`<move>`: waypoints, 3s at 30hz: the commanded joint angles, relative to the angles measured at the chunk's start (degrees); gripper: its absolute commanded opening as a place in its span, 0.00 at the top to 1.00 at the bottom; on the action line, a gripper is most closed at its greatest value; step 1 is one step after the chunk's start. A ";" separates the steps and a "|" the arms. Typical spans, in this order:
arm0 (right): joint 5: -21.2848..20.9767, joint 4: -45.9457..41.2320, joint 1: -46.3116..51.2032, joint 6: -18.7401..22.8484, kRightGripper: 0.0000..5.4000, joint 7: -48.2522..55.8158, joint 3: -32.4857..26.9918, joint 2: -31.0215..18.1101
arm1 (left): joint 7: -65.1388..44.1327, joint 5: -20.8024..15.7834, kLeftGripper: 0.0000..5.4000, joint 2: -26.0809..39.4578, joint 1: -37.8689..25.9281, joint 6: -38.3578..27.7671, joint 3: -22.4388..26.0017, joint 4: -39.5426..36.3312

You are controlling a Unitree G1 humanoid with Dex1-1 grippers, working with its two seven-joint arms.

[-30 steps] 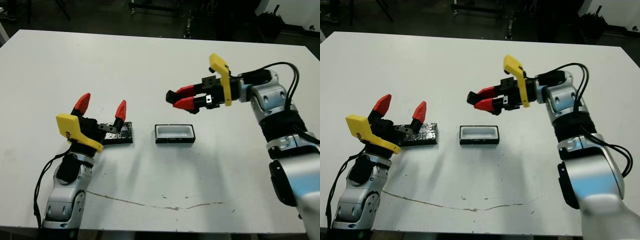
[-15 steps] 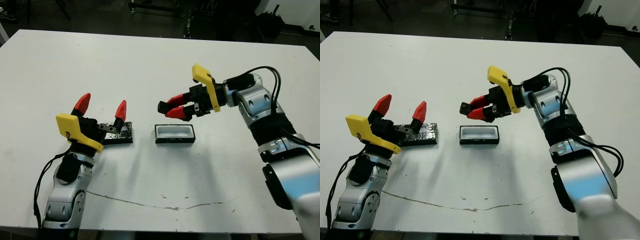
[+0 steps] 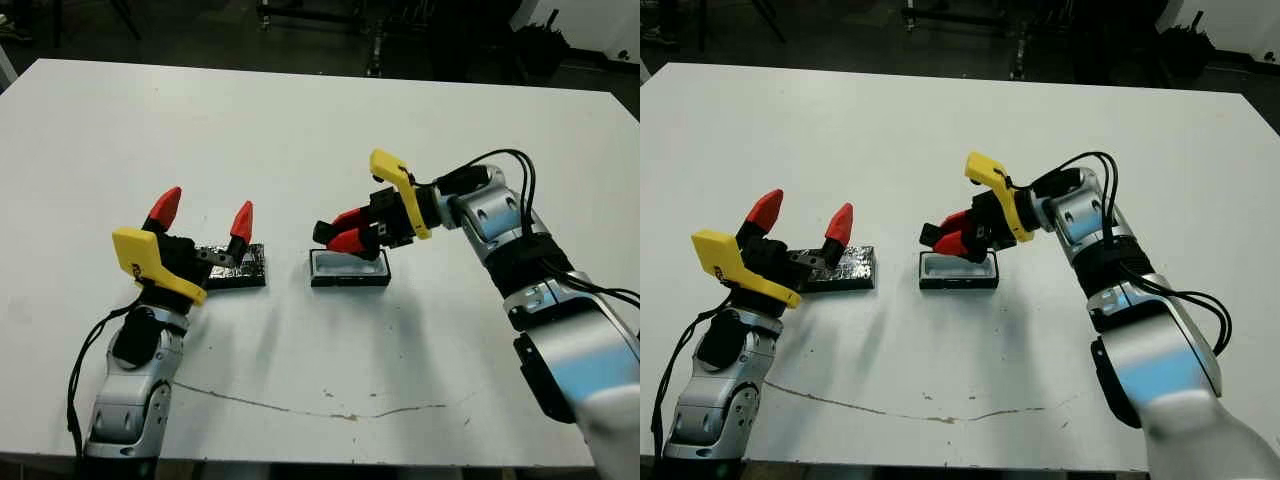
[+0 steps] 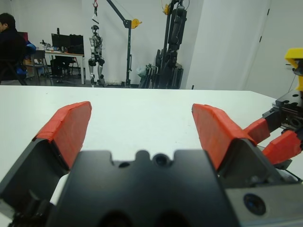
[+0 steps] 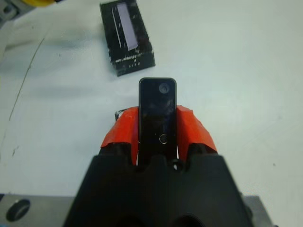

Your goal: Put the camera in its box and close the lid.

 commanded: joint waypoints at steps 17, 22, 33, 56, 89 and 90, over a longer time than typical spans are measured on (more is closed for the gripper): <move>-1.00 2.05 3.17 -4.90 0.69 -0.26 -0.64 0.57 | -0.56 0.14 0.00 0.36 0.68 0.77 0.00 0.13; -1.50 1.61 3.98 -4.62 0.69 -0.33 -0.19 0.20 | -0.49 0.10 0.00 0.30 0.69 0.83 0.05 0.04; -2.22 3.54 5.24 -8.25 0.69 1.18 0.59 0.02 | -0.43 -0.07 0.00 0.07 0.68 0.62 0.18 0.20; -4.57 3.02 5.54 -8.12 0.69 3.50 1.33 -5.73 | -0.78 -0.22 0.00 -0.05 0.36 0.15 0.20 0.75; -6.37 2.43 4.91 -11.00 0.64 2.51 4.07 -6.83 | -0.74 -0.36 0.00 0.07 0.01 1.05 0.23 0.12; -6.04 2.66 4.97 -11.40 0.62 2.61 3.81 -6.74 | -0.78 -0.48 0.00 0.03 0.02 1.05 0.22 0.13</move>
